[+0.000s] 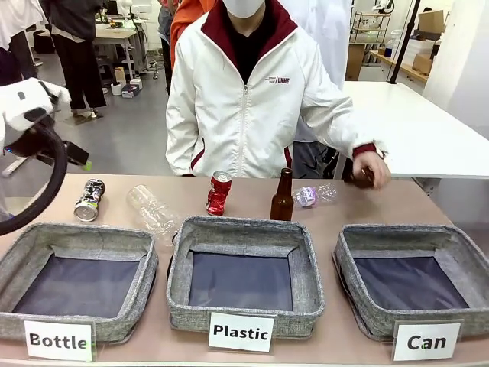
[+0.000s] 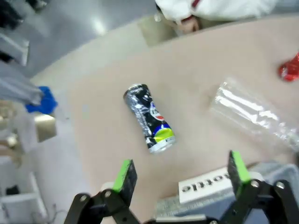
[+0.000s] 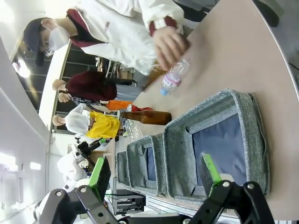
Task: Sort the can waste into the basket.
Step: Pick up the can waste from the table and place it in the right Fabric basket.
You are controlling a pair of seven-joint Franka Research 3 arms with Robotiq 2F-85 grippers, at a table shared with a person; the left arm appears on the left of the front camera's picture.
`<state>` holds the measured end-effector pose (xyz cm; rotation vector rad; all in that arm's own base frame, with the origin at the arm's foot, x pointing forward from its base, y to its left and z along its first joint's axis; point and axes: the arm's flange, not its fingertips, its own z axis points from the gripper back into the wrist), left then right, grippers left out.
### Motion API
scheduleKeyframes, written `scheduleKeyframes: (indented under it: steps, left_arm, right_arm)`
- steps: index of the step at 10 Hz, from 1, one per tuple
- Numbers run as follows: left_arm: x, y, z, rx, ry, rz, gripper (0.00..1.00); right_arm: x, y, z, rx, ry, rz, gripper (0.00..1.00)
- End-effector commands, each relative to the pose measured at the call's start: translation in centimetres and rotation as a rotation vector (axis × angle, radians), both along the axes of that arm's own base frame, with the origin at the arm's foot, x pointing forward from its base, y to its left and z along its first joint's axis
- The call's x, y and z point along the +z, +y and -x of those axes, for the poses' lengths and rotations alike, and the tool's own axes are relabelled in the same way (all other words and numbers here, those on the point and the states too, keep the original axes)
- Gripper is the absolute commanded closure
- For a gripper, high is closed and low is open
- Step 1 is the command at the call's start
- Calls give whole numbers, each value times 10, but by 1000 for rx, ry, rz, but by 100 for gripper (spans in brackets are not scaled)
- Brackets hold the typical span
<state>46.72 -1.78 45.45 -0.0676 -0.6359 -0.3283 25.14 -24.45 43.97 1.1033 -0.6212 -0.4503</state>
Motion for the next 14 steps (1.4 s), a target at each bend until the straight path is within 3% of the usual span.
scheduleKeyframes:
  steps: [1,3,4,9,10,11,12,13,14]
  left_arm:
    - [-12,3,-45,-33,58,-44,0]
    - [-32,-1,-80,-21,157,-68,0]
    - [-40,-2,-95,-29,181,-63,0]
    - [-114,19,-144,192,268,-47,0]
    - [-126,23,-148,192,284,-27,0]
    - [-123,29,-146,167,262,18,0]
    - [-97,47,-134,71,216,173,0]
    - [-41,101,-103,-81,150,419,0]
    - [-10,142,-80,-118,113,487,0]
  right_arm:
    - [0,-2,-2,4,-36,2,0]
    - [0,-2,-2,4,-36,2,0]
    - [0,-2,-2,4,-36,2,0]
    - [0,-2,-2,4,-36,2,0]
    - [0,-2,-2,4,-36,2,0]
    - [0,-2,-2,4,-36,2,0]
    - [0,-2,-2,4,-36,2,0]
    - [0,-2,-2,4,-36,2,0]
    - [0,-2,-2,4,-36,2,0]
